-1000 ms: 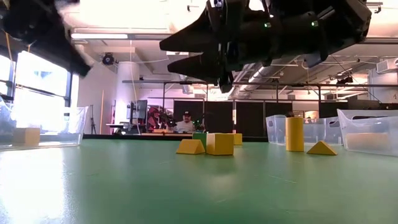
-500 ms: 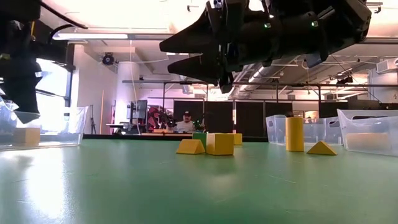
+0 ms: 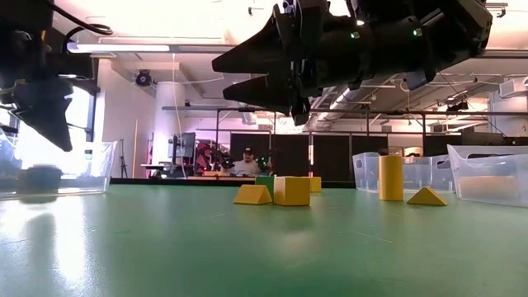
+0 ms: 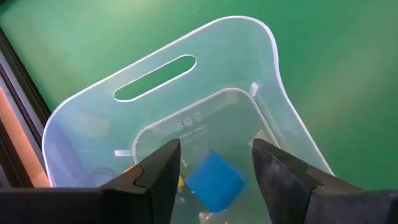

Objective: Sort blocks by size
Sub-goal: Put the blue square block into the left transparent bin, then put the green cylindrical block into the bottom right transparent bin

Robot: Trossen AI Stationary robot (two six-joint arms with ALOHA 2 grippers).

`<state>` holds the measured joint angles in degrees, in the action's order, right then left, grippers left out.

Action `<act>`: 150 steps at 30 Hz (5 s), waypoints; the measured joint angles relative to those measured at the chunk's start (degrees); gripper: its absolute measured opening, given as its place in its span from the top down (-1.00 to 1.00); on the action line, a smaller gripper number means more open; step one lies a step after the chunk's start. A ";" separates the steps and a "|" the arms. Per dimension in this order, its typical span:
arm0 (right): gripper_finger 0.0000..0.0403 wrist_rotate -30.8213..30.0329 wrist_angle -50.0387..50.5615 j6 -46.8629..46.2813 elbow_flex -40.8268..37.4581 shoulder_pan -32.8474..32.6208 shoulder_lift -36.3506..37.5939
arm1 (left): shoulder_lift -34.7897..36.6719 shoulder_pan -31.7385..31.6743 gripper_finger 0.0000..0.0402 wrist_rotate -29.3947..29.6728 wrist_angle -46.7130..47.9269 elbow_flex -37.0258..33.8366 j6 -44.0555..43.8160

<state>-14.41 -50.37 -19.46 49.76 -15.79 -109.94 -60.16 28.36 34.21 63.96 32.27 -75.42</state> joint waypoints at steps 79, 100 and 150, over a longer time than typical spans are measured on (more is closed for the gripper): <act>-0.07 -3.67 58.88 -3.95 16.72 31.47 3.77 | -48.75 -15.98 0.03 -9.88 -123.87 1.20 58.06; -0.06 -4.00 65.55 -3.54 24.11 36.50 -4.93 | -48.74 -15.93 0.03 -11.12 -123.54 1.20 58.06; 0.36 2.86 -17.74 22.96 -5.33 2.53 7.81 | -42.64 -13.21 -0.04 -12.39 -137.57 -1.13 82.77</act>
<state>-11.56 -68.11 3.50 44.42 -13.26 -102.13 -102.80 15.15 21.82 -73.60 31.14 7.35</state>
